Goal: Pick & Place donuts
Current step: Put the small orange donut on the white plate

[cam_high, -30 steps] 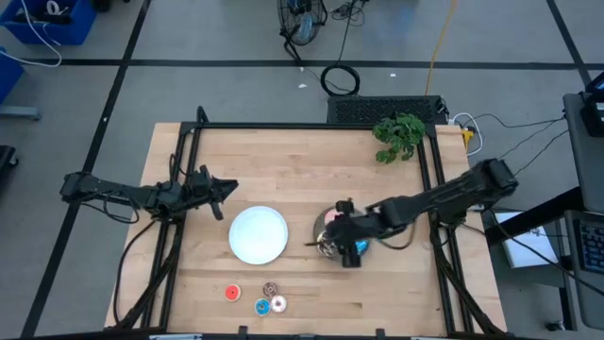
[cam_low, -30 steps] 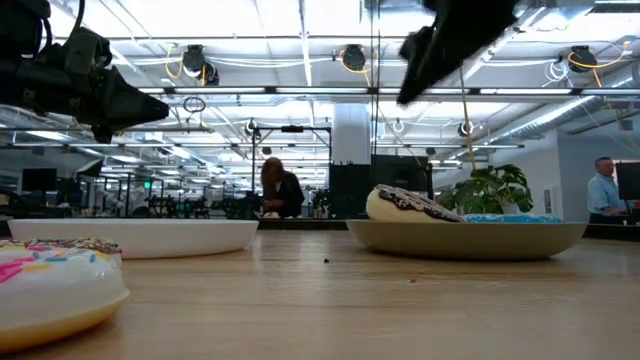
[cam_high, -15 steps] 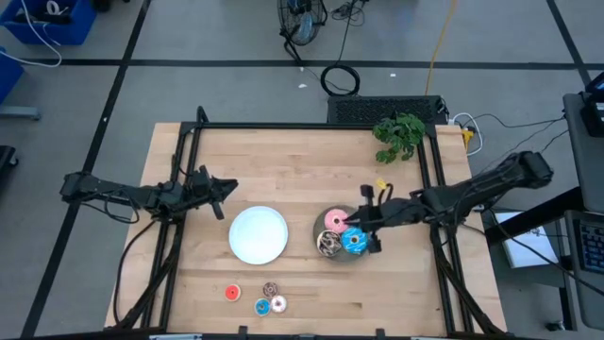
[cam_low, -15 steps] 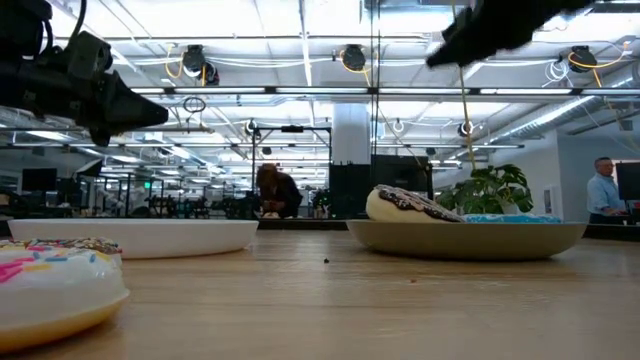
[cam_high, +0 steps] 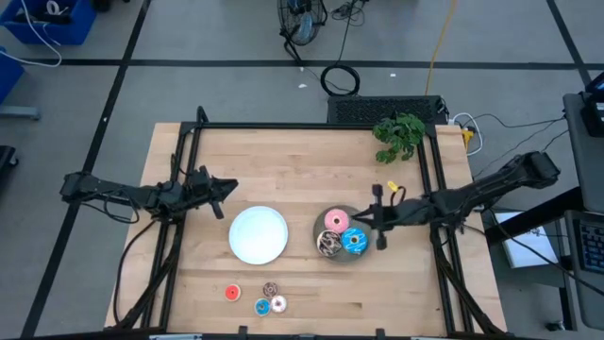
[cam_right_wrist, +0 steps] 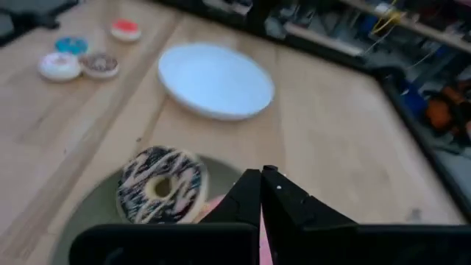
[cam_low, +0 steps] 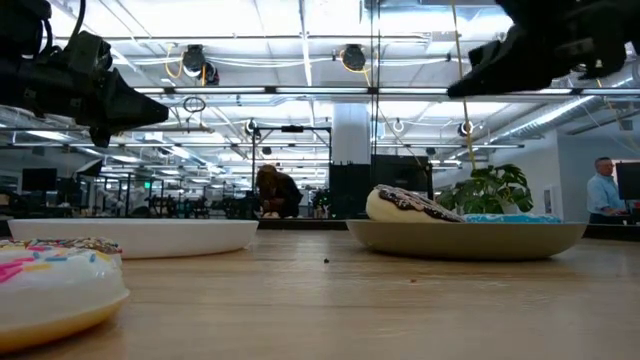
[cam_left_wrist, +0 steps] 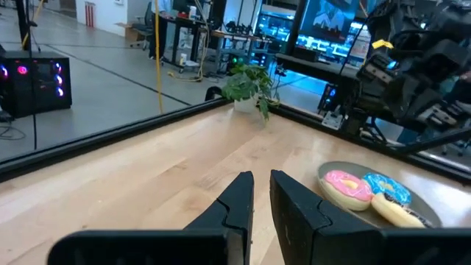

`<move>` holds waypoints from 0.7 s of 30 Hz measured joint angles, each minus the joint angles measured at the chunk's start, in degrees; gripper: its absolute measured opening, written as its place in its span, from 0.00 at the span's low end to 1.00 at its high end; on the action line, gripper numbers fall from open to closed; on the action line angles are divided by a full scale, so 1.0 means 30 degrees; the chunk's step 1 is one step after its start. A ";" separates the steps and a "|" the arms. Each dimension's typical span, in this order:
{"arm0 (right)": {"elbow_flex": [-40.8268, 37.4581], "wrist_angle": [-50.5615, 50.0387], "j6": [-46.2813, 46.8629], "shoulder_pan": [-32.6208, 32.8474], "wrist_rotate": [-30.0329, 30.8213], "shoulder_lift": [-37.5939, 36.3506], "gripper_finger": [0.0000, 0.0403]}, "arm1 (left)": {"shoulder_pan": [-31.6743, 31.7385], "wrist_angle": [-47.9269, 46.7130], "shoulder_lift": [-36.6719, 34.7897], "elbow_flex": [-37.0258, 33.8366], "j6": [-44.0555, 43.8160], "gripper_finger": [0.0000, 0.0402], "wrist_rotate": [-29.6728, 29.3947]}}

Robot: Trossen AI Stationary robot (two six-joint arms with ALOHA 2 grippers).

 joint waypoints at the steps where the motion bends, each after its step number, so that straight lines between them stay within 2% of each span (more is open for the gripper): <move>1: -0.0012 -0.0228 -0.0093 -0.0161 -0.0240 -0.0754 0.00 | 0.0003 0.0007 0.0000 0.0000 -0.0020 0.13 -0.0003; 6: -0.0005 -0.1569 -0.0492 -0.1127 -0.3943 -0.3885 0.00 | 0.0003 0.0225 0.0000 0.0000 0.0613 0.13 -0.0011; 13: -0.0481 -0.1923 -0.0621 -0.2237 -0.4340 -0.6551 0.00 | 0.0003 0.1169 0.0000 0.0000 0.2309 0.13 -0.0363; 18: -0.1950 -0.1916 -0.0192 -0.2545 -0.4445 -0.8413 0.00 | 0.0003 0.1861 -0.0001 0.0000 0.2527 0.13 -0.0652; 21: -0.3238 -0.0679 0.0056 -0.2562 -0.4441 -0.9975 0.00 | 0.0003 0.1859 0.0000 0.0000 0.2513 0.13 -0.0651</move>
